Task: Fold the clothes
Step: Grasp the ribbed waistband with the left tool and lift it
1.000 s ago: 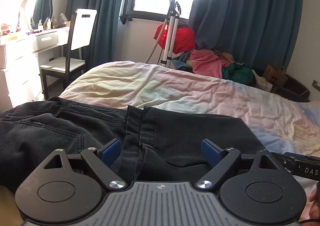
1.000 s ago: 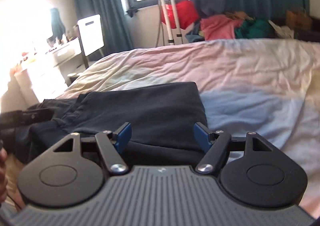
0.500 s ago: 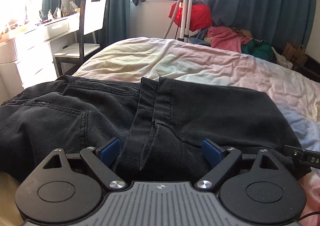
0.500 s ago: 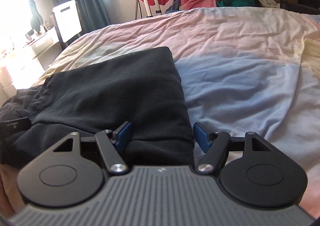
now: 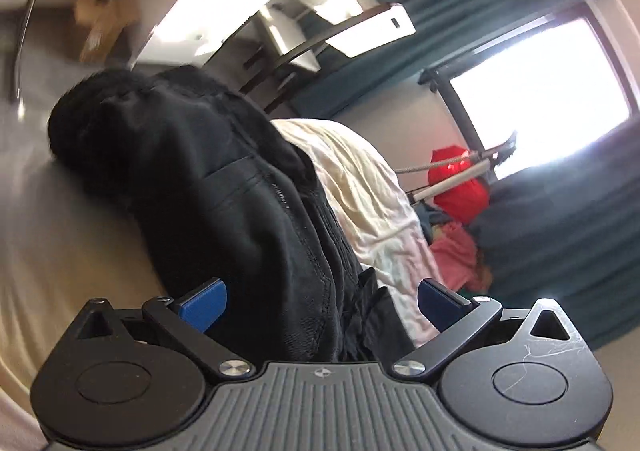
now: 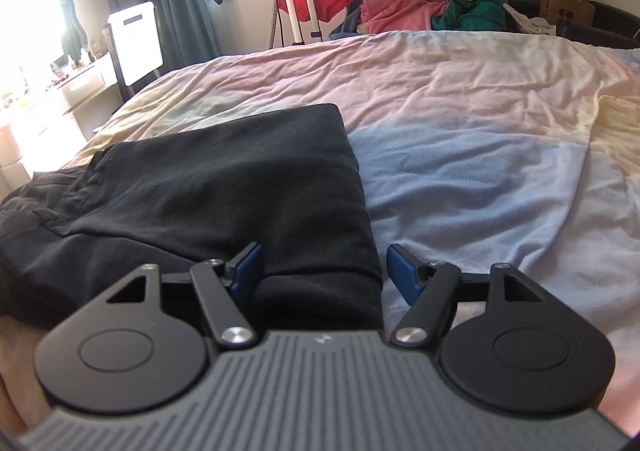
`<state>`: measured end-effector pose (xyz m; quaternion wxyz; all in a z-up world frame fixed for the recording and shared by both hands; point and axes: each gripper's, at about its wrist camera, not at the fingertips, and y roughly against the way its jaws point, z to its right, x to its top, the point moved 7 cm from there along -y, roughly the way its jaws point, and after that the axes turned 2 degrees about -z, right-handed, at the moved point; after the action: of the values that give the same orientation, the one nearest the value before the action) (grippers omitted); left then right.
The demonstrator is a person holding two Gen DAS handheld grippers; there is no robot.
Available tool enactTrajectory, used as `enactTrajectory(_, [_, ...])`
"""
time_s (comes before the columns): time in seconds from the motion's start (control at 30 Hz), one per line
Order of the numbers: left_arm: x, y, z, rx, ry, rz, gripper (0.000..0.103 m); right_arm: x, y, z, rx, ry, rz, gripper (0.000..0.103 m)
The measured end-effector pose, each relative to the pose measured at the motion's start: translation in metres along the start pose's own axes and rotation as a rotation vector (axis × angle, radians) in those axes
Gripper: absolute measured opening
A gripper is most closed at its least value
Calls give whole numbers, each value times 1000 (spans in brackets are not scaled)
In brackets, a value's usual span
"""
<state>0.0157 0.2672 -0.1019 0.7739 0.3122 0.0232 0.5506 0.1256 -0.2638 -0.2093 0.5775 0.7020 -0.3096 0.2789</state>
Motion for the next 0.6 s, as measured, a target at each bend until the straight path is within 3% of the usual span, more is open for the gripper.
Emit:
enactTrajectory(0.03, [6, 2, -13, -37, 64, -22, 103, 0, 0, 0, -2, 1, 0, 70])
enactTrajectory(0.13, [18, -4, -52, -5, 207, -66, 103, 0, -1, -2, -14, 13, 5, 70])
enactTrajectory(0.23, [28, -23, -76, 3, 229, -80, 103, 0, -1, -3, -20, 21, 11, 70])
enactTrajectory(0.3, [35, -33, -88, 11, 257, -55, 100, 0, -1, -3, -20, 21, 15, 70])
enactTrajectory(0.47, [63, -38, -100, -34, 209, 134, 99, 9, 6, -4, -61, 53, 78, 70])
enactTrajectory(0.6, [77, -52, -113, -6, 253, 143, 91, 16, 14, -19, -28, 108, 130, 70])
